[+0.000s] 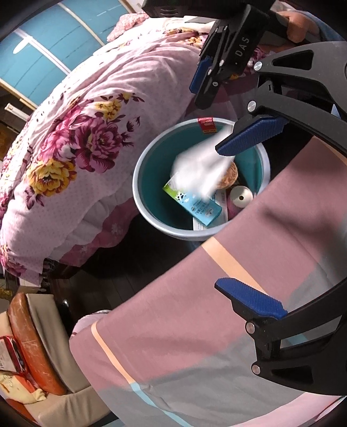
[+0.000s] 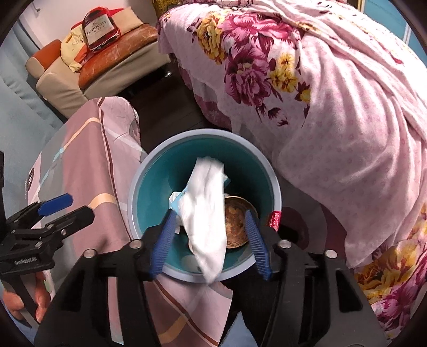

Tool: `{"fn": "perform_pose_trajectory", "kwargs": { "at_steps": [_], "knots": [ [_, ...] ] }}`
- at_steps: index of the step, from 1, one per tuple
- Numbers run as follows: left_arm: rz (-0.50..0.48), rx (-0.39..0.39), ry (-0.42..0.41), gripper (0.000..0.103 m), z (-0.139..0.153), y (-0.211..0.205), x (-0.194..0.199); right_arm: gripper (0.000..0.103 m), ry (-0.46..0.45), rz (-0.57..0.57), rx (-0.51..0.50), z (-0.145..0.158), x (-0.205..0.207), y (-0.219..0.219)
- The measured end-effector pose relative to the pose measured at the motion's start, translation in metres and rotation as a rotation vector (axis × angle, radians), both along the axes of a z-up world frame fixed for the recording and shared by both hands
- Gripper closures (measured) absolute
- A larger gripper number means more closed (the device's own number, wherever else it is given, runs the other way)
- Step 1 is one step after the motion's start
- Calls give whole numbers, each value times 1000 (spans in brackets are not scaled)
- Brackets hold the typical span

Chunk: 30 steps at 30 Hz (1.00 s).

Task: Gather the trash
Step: 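Open the left gripper to drop the milk carton while the right gripper releases the tissue, then move both grippers back to the paper cup and green snack packet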

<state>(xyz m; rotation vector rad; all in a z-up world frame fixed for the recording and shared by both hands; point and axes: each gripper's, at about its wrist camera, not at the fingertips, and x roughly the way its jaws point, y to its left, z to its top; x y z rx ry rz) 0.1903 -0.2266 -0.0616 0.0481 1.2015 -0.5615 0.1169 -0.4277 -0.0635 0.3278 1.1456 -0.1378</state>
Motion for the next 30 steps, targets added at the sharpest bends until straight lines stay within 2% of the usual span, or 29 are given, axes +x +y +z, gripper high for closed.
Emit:
{"fn": "perform_pose_trajectory", "kwargs": {
  "at_steps": [4, 5, 16, 30],
  "knots": [
    [13, -8, 8, 8, 1, 12, -3, 31, -7, -6, -6, 5, 0, 5],
    [16, -10, 8, 8, 2, 15, -4, 30, -7, -6, -5, 6, 0, 6],
    [51, -37, -18, 7, 15, 54, -20, 27, -13, 41, -51, 26, -6, 42],
    [152, -85, -75, 7, 39, 134, -51, 27, -38, 142, -87, 50, -21, 112]
  ]
}}
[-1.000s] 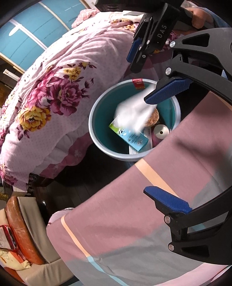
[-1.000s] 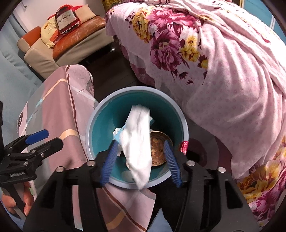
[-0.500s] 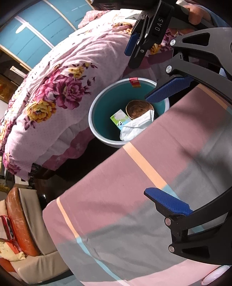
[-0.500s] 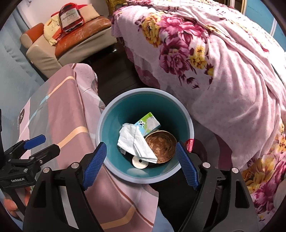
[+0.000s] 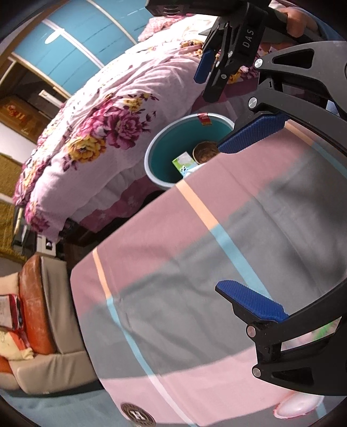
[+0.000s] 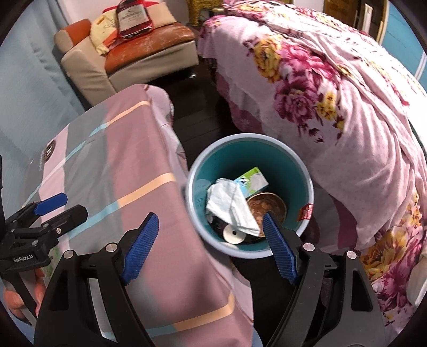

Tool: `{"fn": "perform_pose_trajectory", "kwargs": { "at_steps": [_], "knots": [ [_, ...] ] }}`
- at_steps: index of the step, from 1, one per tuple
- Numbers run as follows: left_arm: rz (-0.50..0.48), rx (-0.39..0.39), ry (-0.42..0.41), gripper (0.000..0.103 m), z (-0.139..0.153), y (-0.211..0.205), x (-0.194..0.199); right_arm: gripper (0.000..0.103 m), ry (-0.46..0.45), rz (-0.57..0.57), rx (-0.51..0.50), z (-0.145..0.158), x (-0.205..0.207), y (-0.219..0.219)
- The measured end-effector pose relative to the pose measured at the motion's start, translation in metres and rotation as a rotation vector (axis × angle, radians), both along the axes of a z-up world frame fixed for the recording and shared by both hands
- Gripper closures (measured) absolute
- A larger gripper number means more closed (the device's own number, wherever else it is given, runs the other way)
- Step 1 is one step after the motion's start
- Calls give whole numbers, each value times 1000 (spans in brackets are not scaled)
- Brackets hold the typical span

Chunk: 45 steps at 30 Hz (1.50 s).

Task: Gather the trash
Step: 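Move both grippers back to the paper cup and green snack packet, then grasp the orange-rimmed paper cup with the left gripper while the right gripper grasps the green snack packet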

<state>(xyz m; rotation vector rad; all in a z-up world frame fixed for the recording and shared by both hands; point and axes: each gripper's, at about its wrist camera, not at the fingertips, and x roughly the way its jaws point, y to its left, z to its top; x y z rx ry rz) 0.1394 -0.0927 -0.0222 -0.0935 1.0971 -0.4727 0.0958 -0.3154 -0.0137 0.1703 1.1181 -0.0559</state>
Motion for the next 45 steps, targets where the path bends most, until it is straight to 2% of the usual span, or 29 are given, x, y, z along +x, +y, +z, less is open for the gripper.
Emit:
{"fn": "perform_pose_trajectory", "kwargs": {
  "at_steps": [15, 22, 33, 39, 45],
  "knots": [
    [119, -2, -31, 7, 5, 92, -31, 26, 41, 188, -6, 4, -17, 107],
    [239, -3, -16, 7, -6, 164, -43, 26, 86, 288, -2, -4, -20, 160],
    [395, -9, 10, 7, -22, 253, -65, 27, 203, 499, 13, -37, -25, 260],
    [433, -9, 38, 7, -35, 279, -71, 26, 240, 580, 2, -53, -28, 301],
    [435, -5, 56, 7, -44, 289, -71, 26, 278, 588, -1, -70, -25, 317]
  ]
}}
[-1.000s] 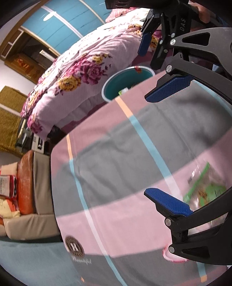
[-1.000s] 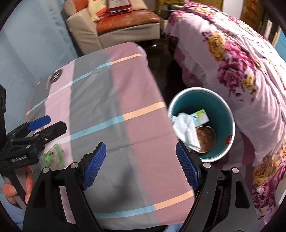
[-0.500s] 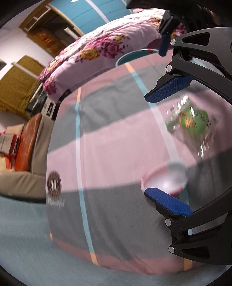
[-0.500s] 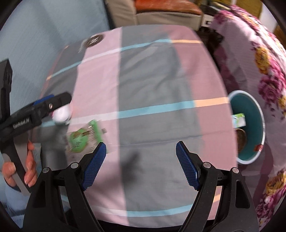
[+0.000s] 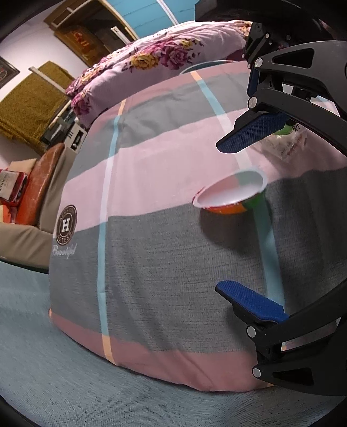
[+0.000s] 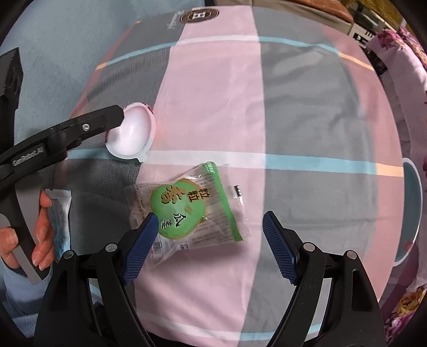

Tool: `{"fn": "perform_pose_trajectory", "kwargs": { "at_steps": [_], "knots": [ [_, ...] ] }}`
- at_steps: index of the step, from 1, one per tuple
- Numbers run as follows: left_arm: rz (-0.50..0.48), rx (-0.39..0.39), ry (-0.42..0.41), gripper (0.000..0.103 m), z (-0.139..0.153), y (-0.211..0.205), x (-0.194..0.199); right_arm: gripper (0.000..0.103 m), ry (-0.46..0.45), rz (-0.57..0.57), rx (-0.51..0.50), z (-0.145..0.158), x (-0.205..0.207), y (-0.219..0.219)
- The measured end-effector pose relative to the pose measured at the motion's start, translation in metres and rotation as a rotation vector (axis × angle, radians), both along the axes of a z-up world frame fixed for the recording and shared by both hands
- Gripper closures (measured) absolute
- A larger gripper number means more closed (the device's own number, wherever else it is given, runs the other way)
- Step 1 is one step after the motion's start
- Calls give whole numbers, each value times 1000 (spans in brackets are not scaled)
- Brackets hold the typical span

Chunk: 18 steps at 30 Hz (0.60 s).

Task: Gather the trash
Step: 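Grasp the orange-rimmed paper cup with the left gripper while the right gripper grasps the green snack packet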

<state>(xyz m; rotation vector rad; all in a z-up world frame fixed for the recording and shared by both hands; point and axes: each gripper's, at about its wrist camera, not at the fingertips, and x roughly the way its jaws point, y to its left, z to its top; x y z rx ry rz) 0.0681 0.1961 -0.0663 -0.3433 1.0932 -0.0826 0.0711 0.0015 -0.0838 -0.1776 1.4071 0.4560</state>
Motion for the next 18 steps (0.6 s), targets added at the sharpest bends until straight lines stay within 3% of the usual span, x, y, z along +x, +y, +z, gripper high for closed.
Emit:
{"fn": "perform_pose_trajectory", "kwargs": {
  "at_steps": [8, 11, 12, 13, 15, 17, 18],
  "knots": [
    [-19, 27, 22, 7, -12, 0, 0, 23, 35, 2, 42, -15, -5, 8],
    [-22, 41, 17, 7, -13, -2, 0, 30, 42, 19, 72, -15, -9, 9],
    [-25, 47, 16, 7, -13, -4, 0, 38, 40, 25, 82, -14, -11, 9],
    [-33, 54, 13, 9, -13, -6, -1, 52, 44, 28, 97, -13, -12, 10],
    [-49, 68, 17, 22, -14, -9, -1, 67, 37, 42, 117, -7, -12, 12],
    [-69, 74, 30, 35, -18, -14, 0, 71, 29, 62, 108, -3, -13, 15],
    [-76, 76, 37, 50, -19, -16, 0, 71, 31, 58, 109, -2, -13, 15]
  ]
}}
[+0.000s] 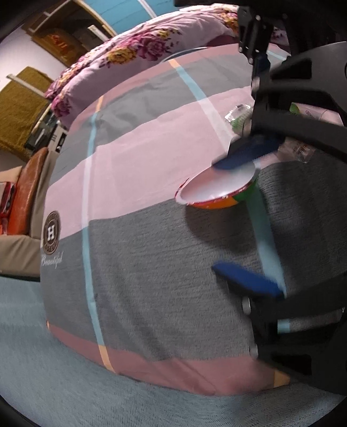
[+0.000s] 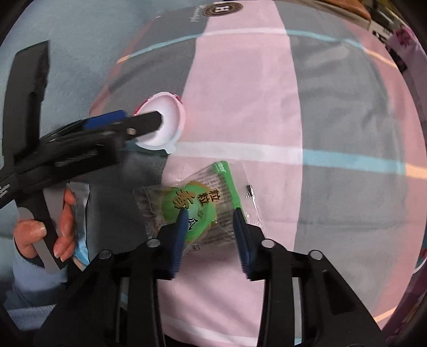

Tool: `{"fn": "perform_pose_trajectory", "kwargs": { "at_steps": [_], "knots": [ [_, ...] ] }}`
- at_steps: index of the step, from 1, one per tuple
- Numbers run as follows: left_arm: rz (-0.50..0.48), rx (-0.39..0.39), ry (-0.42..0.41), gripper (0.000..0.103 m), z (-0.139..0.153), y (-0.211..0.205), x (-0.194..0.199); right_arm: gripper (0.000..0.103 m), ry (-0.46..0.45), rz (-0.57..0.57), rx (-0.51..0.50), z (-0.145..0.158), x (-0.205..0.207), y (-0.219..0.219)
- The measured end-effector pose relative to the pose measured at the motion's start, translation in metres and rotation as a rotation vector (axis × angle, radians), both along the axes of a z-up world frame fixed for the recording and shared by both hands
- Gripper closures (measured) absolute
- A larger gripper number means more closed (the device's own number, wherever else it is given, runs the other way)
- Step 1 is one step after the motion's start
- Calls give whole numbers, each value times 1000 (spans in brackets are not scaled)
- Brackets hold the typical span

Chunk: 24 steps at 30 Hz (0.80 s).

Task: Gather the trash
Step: 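Grasp the orange-rimmed paper cup with the left gripper while the right gripper grasps the green snack packet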

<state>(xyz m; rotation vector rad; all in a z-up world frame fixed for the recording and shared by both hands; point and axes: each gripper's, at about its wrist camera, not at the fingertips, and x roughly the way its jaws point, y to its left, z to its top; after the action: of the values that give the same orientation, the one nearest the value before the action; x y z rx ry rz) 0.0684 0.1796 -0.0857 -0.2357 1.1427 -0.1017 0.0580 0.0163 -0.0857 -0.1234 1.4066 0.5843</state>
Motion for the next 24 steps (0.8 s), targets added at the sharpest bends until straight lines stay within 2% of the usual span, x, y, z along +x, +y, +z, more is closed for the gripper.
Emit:
{"fn": "perform_pose_trajectory", "kwargs": {
  "at_steps": [2, 3, 4, 6, 10, 13, 15, 20, 24],
  "knots": [
    [-2, 10, -9, 57, 0, -4, 0, 68, 3, -35, 6, 3, 2, -7],
    [-8, 5, -7, 76, 0, -5, 1, 61, 5, -47, 5, 3, 2, -10],
    [-11, -3, -5, 86, -1, -6, 2, 54, 14, -72, 6, 5, 1, -15],
    [-5, -12, -8, 91, -2, -5, 2, 49, 25, -91, 4, 5, 0, -23],
    [-28, -20, -15, 92, -1, -5, -1, 41, 102, -155, 23, 6, -4, -37],
    [-79, -13, -18, 92, 0, -7, -9, 41, 197, -169, 70, 0, -9, -32],
    [-104, 4, -16, 92, 0, -8, -16, 41, 222, -179, 87, -4, -2, -35],
    [-55, 1, -13, 92, -3, 12, -26, 41, 220, -236, 88, -14, 19, -16],
    [-14, -10, -14, 92, -3, 30, -27, 34, 186, -235, 62, -16, 28, 0]
  ]
}}
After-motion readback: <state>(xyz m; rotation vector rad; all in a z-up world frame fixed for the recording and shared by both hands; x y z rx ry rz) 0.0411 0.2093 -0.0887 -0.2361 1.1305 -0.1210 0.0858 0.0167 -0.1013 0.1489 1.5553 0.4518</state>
